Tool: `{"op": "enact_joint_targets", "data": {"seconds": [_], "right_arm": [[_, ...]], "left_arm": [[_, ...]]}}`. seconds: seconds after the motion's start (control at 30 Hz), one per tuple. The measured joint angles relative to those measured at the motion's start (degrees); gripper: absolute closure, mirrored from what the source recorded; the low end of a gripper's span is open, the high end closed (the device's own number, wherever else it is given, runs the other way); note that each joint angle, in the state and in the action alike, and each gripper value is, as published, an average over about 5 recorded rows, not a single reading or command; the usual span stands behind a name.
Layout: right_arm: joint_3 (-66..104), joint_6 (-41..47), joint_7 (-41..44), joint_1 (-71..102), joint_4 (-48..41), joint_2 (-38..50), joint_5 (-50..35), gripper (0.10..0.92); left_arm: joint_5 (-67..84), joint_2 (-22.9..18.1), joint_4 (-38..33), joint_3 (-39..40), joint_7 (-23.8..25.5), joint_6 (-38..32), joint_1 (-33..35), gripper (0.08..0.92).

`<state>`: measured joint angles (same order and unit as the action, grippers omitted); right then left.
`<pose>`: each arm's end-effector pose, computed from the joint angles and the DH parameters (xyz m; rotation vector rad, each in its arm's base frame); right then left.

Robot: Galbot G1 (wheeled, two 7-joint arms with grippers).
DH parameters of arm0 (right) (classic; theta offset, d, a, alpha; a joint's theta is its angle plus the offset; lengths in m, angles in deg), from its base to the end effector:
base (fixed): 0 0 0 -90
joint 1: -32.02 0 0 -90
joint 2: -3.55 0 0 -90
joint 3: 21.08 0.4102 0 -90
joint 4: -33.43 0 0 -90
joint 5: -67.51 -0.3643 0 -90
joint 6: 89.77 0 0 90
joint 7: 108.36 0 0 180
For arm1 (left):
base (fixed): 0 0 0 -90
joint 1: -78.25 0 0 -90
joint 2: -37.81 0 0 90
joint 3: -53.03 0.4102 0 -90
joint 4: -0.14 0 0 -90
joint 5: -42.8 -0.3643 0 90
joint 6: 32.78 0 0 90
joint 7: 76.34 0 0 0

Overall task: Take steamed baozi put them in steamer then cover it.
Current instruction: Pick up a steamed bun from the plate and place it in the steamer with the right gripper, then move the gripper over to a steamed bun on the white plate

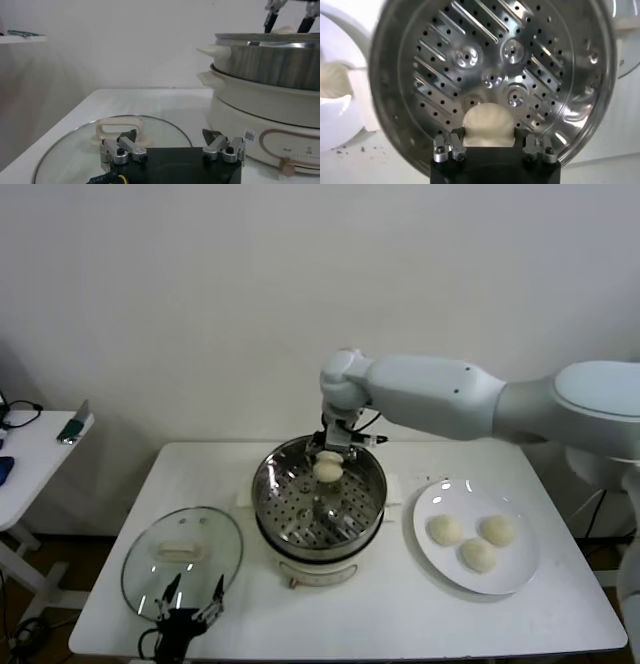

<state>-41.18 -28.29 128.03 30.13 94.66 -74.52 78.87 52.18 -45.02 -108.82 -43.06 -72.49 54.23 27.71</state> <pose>0.6382 0.1724 -0.0887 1.9726 -0.2832 2.4237 0.0834 0.0727 -0.4378 -0.0094 -2.8477 0.0123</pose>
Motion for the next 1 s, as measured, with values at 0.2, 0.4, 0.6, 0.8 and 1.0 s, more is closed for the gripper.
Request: {"op": "enact_joint_targets", "data": {"seconds": [0.2, 0.4, 0.6, 0.8, 1.0], "right_arm": [[0.48, -0.53, -0.91, 1.77, -2.91, -1.96, 1.26, 0.338], [0.37, -1.22, -1.3, 1.87, -3.54, -2.19, 0.23, 0.217], [-0.05, -1.68, -0.82, -1.13, -1.66, -0.39, -4.1, 0.203], [-4.57, -0.19, 1.37, -9.58, 1.41, 4.47, -15.65, 0.203], [-14.03, 6.64, 3.64, -19.08, 5.22, 12.75, -29.24, 0.203]], "left_arm": [[0.01, -0.01, 0.19, -0.07, -0.13, -0.05, -0.21, 0.177], [-0.06, -0.1, 0.14, 0.07, -0.15, -0.04, -0.22, 0.177], [-0.37, -0.19, 0.14, 0.43, -0.15, -0.02, -0.27, 0.177], [-0.58, -0.27, 0.14, 0.9, -0.15, 0.1, -0.34, 0.177], [-0.59, -0.28, 0.33, 1.01, -0.15, 0.12, -0.62, 0.177]]}}
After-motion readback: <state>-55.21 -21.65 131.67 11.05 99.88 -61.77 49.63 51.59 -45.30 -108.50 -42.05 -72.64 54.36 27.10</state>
